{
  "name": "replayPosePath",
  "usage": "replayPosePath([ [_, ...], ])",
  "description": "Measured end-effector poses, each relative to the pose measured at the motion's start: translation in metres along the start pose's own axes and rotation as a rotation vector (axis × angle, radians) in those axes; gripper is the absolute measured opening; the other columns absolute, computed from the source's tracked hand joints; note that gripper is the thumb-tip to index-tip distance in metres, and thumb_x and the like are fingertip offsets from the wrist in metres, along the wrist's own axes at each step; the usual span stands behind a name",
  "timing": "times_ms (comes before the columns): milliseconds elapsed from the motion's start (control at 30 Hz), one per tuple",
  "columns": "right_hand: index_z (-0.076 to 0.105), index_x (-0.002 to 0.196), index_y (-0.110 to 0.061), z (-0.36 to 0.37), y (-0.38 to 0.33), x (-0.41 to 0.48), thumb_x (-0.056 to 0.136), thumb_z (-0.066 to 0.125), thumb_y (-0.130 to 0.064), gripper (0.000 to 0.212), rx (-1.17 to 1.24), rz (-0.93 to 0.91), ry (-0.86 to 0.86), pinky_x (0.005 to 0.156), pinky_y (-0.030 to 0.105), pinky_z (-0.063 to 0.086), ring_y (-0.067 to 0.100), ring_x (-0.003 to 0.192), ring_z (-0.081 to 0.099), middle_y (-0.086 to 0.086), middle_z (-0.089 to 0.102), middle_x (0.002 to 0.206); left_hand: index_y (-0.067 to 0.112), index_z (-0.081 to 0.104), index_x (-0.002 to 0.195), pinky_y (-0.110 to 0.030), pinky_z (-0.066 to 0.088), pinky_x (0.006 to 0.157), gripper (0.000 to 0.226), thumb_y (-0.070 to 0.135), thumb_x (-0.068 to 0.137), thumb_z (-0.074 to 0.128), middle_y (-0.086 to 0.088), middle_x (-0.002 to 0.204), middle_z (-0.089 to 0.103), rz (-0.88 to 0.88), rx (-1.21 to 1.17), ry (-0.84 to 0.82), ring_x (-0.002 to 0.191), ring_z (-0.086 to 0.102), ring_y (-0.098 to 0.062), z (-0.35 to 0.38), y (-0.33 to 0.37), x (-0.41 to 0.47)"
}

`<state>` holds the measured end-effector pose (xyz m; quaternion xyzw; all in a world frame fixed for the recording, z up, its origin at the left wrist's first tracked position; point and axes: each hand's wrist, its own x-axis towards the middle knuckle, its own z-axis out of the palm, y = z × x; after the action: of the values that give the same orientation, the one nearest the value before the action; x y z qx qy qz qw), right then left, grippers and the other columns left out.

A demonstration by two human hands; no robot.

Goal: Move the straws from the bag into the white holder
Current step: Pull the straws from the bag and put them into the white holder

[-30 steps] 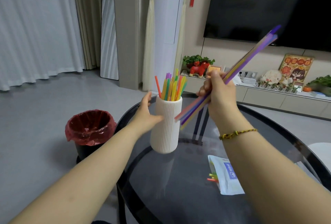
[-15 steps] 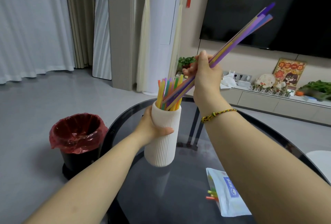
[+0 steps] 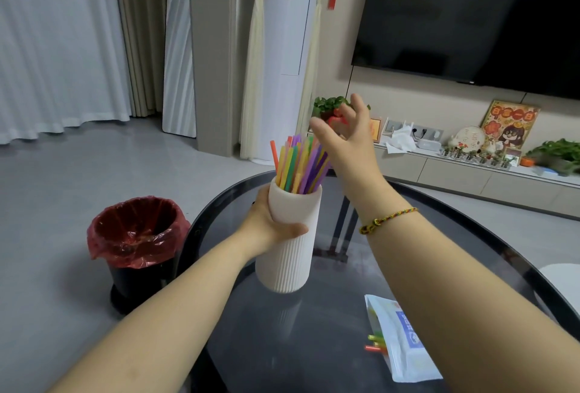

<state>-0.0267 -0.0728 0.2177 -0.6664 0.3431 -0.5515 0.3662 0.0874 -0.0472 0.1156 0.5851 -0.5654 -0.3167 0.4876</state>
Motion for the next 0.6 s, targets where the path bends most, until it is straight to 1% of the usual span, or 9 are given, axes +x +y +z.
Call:
replayPosePath([
  [67, 0.011, 0.142, -0.02, -0.001, -0.004, 0.001, 0.089, 0.051, -0.019, 0.066, -0.017, -0.05, 0.007, 0.099, 0.03, 0.037, 0.007, 0.118, 0.035, 0.005, 0.025, 0.149, 0.023, 0.028, 0.132, -0.034, 0.044, 0.086, 0.084, 0.018, 0.065, 0.078, 0.003, 0.112, 0.046, 0.008, -0.006, -0.007, 0.103, 0.046, -0.016, 0.0, 0.0, 0.0],
  [133, 0.02, 0.141, -0.018, 0.001, -0.005, -0.001, 0.093, 0.041, -0.017, 0.052, -0.091, -0.1, -0.031, 0.1, 0.027, 0.035, 0.006, 0.117, 0.036, 0.004, 0.031, 0.147, 0.023, 0.027, 0.132, -0.035, 0.043, 0.088, 0.084, 0.019, 0.065, 0.078, 0.003, 0.113, 0.045, 0.011, 0.009, -0.004, 0.104, 0.045, -0.016, 0.0, 0.001, -0.001],
  [200, 0.037, 0.134, -0.012, 0.002, -0.002, -0.002, 0.095, 0.034, -0.015, 0.039, -0.233, -0.117, -0.111, 0.102, 0.024, 0.032, 0.011, 0.125, 0.038, 0.006, 0.041, 0.142, 0.022, 0.027, 0.132, -0.034, 0.042, 0.088, 0.084, 0.019, 0.065, 0.078, 0.003, 0.113, 0.044, 0.014, 0.02, 0.001, 0.103, 0.044, -0.015, 0.0, 0.001, -0.001],
  [233, 0.043, 0.13, -0.01, 0.003, 0.001, -0.002, 0.096, 0.032, -0.015, 0.036, -0.303, -0.118, -0.159, 0.105, 0.026, 0.031, 0.015, 0.129, 0.037, 0.007, 0.045, 0.139, 0.021, 0.027, 0.132, -0.034, 0.041, 0.088, 0.083, 0.019, 0.065, 0.077, 0.003, 0.113, 0.044, 0.013, 0.027, 0.003, 0.103, 0.044, -0.015, 0.0, 0.001, -0.002],
  [333, 0.048, 0.127, -0.011, 0.005, 0.007, -0.005, 0.096, 0.03, -0.016, 0.036, -0.49, -0.143, -0.236, 0.108, 0.028, 0.023, 0.017, 0.137, 0.024, 0.005, 0.047, 0.138, 0.019, 0.026, 0.133, -0.038, 0.042, 0.093, 0.083, 0.02, 0.067, 0.077, -0.002, 0.12, 0.046, -0.01, 0.05, 0.0, 0.107, 0.045, -0.018, 0.0, 0.002, -0.002],
  [400, 0.045, 0.129, -0.011, 0.002, 0.006, -0.006, 0.096, 0.031, -0.015, 0.036, -0.492, -0.18, -0.21, 0.11, 0.028, 0.019, 0.017, 0.138, 0.022, 0.004, 0.044, 0.14, 0.018, 0.026, 0.133, -0.044, 0.043, 0.098, 0.083, 0.02, 0.067, 0.077, -0.007, 0.126, 0.047, -0.027, 0.044, -0.002, 0.113, 0.046, -0.024, 0.0, 0.003, -0.002],
  [500, 0.042, 0.131, -0.01, -0.008, 0.005, -0.01, 0.095, 0.033, -0.014, 0.037, -0.429, -0.206, -0.079, 0.112, 0.032, 0.024, 0.018, 0.134, 0.031, 0.008, 0.044, 0.14, 0.02, 0.029, 0.133, -0.045, 0.043, 0.097, 0.08, 0.021, 0.068, 0.076, -0.006, 0.125, 0.049, -0.049, -0.004, 0.01, 0.116, 0.047, -0.025, 0.001, -0.001, -0.005],
  [567, 0.042, 0.131, -0.01, -0.023, 0.012, -0.017, 0.095, 0.033, -0.015, 0.037, -0.429, -0.173, 0.0, 0.108, 0.028, 0.026, 0.018, 0.131, 0.035, 0.008, 0.045, 0.139, 0.021, 0.031, 0.133, -0.042, 0.041, 0.095, 0.076, 0.023, 0.071, 0.074, -0.004, 0.126, 0.05, -0.076, -0.042, 0.019, 0.118, 0.046, -0.025, 0.003, -0.009, -0.012],
  [600, 0.041, 0.132, -0.011, -0.032, 0.018, -0.022, 0.095, 0.034, -0.015, 0.038, -0.443, -0.146, 0.019, 0.105, 0.025, 0.026, 0.018, 0.13, 0.036, 0.007, 0.045, 0.139, 0.022, 0.03, 0.134, -0.041, 0.04, 0.094, 0.075, 0.025, 0.073, 0.072, -0.004, 0.13, 0.048, -0.095, -0.039, 0.031, 0.121, 0.044, -0.025, 0.004, -0.016, -0.017],
])
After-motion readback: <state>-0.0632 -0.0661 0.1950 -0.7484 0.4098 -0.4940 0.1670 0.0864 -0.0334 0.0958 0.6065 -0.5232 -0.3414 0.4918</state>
